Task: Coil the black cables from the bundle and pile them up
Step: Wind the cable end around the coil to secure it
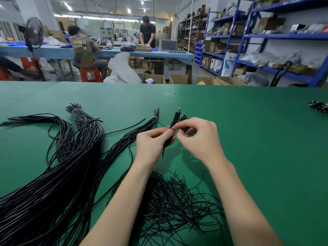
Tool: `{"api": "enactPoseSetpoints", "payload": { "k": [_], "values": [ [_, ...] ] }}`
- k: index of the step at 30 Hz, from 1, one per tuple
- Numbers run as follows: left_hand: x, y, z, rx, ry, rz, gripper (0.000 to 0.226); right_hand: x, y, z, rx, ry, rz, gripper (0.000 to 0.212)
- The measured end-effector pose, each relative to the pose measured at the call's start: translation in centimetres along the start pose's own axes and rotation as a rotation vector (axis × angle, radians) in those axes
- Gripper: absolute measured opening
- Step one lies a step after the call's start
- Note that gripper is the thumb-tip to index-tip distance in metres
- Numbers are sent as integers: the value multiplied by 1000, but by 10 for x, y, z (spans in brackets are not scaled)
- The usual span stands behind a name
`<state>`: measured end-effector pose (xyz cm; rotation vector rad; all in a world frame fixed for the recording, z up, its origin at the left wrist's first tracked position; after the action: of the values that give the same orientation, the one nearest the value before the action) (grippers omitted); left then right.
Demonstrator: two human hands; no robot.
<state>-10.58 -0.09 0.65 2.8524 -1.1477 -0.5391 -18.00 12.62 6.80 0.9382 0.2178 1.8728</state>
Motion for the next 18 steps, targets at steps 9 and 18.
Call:
{"api": "enactPoseSetpoints", "payload": {
  "k": [9,18],
  "values": [
    [-1,-2,-20,-270,556,42,11,-9,-4,-31,-481,401,166,5],
    [-6,-5,-31,-420,694,25,14,-17,-11,-38,-640,628,251,9]
  ]
}}
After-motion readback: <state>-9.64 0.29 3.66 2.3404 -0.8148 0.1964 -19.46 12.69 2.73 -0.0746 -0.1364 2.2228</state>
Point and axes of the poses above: each hand's wrist, its own y-axis towards the middle knuckle, its own x-axis out of the back of the hand, z = x × y, the point moved 7 cm from there along y, towards the middle knuckle, and after that the axes turned 4 degrees about -x, right-handed, at the moved point
